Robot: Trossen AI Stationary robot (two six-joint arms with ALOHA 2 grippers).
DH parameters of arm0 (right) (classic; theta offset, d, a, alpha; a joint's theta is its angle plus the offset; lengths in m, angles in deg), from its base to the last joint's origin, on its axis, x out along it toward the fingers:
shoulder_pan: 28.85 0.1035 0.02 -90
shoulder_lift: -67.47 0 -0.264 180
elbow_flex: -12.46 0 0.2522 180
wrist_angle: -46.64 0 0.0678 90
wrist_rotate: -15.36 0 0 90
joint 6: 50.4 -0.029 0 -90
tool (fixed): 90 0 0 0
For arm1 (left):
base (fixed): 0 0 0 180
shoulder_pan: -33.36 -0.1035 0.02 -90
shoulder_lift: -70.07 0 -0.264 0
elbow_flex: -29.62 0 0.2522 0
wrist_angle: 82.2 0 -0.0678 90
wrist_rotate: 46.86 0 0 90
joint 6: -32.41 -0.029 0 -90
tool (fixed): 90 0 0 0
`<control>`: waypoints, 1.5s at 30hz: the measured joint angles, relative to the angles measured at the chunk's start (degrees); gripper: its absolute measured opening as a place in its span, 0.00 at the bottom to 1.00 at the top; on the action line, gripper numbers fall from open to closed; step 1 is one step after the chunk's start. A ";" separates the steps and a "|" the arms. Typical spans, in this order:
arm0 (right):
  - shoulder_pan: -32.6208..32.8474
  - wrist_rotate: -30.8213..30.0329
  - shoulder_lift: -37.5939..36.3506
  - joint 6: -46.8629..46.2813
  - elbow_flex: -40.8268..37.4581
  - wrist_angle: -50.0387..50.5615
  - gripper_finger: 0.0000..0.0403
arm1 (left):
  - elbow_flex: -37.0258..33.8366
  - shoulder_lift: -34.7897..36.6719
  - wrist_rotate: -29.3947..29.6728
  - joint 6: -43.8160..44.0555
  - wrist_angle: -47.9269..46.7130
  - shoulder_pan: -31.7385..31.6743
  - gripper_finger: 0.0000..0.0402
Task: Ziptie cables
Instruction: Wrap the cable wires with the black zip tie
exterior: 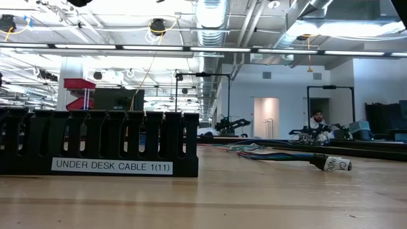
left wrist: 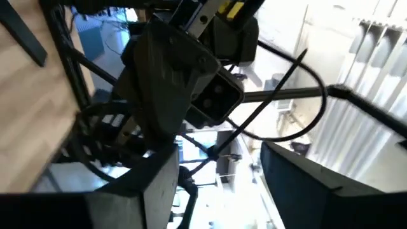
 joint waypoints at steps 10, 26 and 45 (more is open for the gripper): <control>-0.11 0.24 0.00 -5.56 0.00 -0.02 0.00 | 1.06 3.05 3.05 -23.33 -4.55 -5.78 0.54; -0.96 0.33 0.00 -12.61 0.00 -0.77 0.00 | 8.61 -3.15 6.97 -67.22 -12.89 -7.68 0.54; -0.99 0.39 0.00 -11.82 0.00 -1.45 0.00 | 8.61 -0.02 -0.49 -57.84 -10.94 -7.70 0.54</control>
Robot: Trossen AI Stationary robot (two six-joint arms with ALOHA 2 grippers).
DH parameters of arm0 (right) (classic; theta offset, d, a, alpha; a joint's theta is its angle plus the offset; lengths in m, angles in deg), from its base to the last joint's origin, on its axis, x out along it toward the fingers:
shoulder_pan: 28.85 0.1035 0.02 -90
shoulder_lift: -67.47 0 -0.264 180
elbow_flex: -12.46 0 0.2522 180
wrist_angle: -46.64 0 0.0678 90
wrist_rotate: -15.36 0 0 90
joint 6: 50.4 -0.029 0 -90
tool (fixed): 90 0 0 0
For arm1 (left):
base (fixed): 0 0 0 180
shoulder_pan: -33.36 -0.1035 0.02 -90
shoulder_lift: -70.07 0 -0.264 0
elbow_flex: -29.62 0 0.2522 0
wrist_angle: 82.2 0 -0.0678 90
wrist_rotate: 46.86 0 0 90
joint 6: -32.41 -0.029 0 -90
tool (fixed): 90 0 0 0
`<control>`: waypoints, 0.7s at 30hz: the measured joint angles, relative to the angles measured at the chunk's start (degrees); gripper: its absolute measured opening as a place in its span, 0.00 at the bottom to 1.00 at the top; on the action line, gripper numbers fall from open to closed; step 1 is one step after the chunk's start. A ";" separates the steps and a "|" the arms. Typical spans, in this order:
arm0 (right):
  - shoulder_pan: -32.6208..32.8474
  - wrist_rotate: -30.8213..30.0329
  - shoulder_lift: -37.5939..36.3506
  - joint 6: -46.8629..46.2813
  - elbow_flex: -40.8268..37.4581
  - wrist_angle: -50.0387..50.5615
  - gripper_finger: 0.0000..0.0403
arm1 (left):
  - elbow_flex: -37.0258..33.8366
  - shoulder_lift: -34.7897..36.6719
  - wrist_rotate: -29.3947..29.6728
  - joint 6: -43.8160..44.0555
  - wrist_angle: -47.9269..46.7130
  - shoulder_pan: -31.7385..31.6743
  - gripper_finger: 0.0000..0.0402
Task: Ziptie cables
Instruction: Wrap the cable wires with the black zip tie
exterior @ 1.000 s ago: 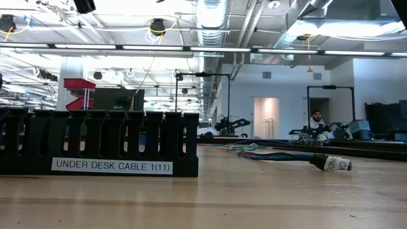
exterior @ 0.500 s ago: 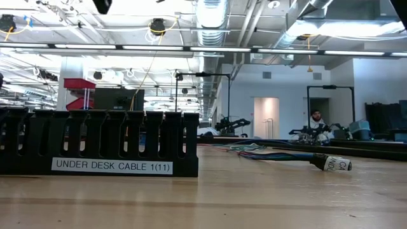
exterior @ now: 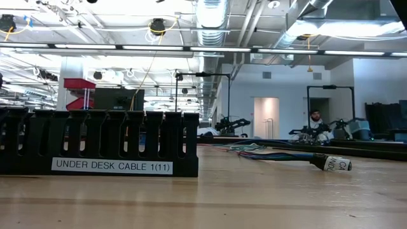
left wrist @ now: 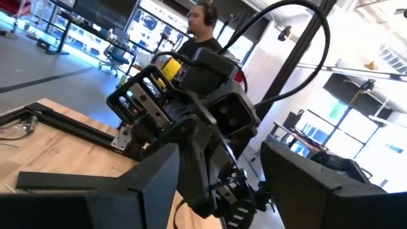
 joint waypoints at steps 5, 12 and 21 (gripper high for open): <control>-0.20 0.04 0.00 0.05 0.00 0.04 0.00 | 0.00 -2.35 -0.02 0.08 1.85 0.00 0.54; -0.22 0.04 0.00 0.04 0.00 0.11 0.00 | 0.00 -4.66 -3.29 1.97 8.26 0.01 0.54; -0.19 0.04 0.02 -0.05 0.00 0.09 0.00 | 0.00 -6.91 -8.19 2.82 8.06 0.02 0.39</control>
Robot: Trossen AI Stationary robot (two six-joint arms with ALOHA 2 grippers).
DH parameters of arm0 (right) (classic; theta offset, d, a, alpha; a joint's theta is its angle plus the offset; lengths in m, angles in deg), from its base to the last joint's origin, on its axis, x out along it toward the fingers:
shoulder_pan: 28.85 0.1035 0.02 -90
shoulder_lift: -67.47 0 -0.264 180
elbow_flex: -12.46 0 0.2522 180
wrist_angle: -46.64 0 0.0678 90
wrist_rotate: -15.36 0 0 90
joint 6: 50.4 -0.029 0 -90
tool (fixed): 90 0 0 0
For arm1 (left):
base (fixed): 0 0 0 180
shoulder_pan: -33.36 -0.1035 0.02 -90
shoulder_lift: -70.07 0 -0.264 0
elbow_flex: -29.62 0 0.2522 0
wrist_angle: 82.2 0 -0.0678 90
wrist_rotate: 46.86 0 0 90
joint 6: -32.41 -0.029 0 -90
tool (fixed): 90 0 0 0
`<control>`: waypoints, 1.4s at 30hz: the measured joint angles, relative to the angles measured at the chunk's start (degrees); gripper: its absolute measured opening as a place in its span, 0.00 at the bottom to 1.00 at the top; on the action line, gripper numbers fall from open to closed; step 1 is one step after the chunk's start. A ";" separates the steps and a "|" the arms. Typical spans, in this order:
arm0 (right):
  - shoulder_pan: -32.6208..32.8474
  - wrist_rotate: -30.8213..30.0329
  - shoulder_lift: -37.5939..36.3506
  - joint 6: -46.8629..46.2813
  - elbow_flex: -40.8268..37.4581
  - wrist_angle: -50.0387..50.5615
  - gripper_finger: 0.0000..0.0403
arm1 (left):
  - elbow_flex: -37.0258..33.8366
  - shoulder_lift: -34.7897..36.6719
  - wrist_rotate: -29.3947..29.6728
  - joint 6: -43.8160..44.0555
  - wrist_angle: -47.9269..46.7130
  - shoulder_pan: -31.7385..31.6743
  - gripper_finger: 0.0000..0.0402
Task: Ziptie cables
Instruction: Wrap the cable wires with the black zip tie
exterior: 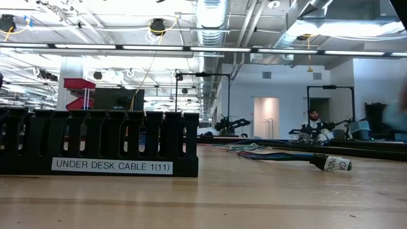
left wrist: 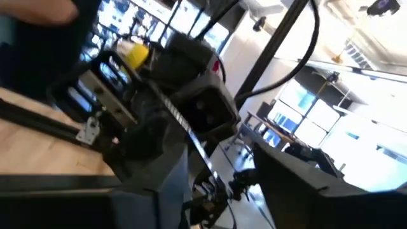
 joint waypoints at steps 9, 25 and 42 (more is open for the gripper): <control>0.00 0.00 0.00 -0.09 0.00 -0.04 0.00 | 0.00 -0.48 -1.35 -1.43 0.46 -0.04 0.02; 0.69 2.49 0.00 -0.83 0.00 0.54 0.00 | -0.02 1.13 0.47 -0.94 -1.01 -8.57 0.00; 1.56 3.32 0.00 -5.05 0.00 7.53 0.00 | -0.02 1.19 -5.50 -1.75 -2.55 -16.72 0.00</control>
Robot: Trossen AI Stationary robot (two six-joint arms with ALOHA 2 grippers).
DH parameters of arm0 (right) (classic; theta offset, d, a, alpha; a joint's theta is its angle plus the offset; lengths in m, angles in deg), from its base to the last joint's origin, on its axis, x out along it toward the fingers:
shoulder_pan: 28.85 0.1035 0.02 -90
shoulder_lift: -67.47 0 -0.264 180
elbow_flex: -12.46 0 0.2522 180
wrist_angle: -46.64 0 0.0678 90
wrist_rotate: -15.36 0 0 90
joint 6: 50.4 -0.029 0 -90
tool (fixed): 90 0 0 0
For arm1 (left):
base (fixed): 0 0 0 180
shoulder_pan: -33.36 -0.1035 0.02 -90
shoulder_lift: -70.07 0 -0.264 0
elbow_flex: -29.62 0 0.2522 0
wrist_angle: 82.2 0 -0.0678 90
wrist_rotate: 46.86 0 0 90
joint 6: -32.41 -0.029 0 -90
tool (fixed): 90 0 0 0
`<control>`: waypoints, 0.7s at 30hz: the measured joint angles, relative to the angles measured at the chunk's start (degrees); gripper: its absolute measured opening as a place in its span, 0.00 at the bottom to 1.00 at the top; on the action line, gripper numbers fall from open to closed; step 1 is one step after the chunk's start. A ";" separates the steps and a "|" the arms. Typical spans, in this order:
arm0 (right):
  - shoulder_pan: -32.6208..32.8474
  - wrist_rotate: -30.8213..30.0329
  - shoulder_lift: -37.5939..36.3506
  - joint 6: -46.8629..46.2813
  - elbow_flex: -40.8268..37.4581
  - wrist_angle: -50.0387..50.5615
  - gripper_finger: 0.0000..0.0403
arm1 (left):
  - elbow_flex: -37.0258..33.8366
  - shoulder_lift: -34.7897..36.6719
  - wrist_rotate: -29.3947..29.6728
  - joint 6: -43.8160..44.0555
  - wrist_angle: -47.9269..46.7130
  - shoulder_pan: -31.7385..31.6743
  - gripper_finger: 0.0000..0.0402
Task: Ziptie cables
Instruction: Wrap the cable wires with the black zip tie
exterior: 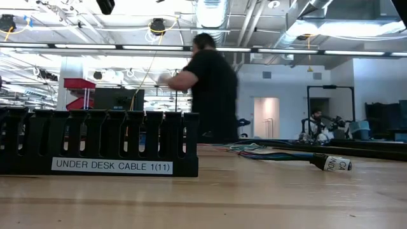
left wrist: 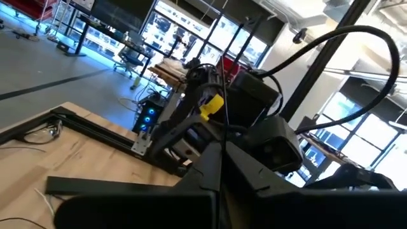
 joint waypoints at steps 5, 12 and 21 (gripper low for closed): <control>0.41 0.63 0.02 -0.15 0.00 3.66 0.00 | 0.00 0.01 -0.97 0.00 0.04 -1.65 0.00; 0.67 -0.62 0.02 -2.50 0.00 3.70 0.00 | 0.00 -0.01 -1.54 -0.18 0.20 -1.79 0.00; -3.80 -4.43 0.09 -21.72 -0.04 4.24 0.12 | 0.02 0.01 -3.10 -0.64 -1.62 -1.75 0.00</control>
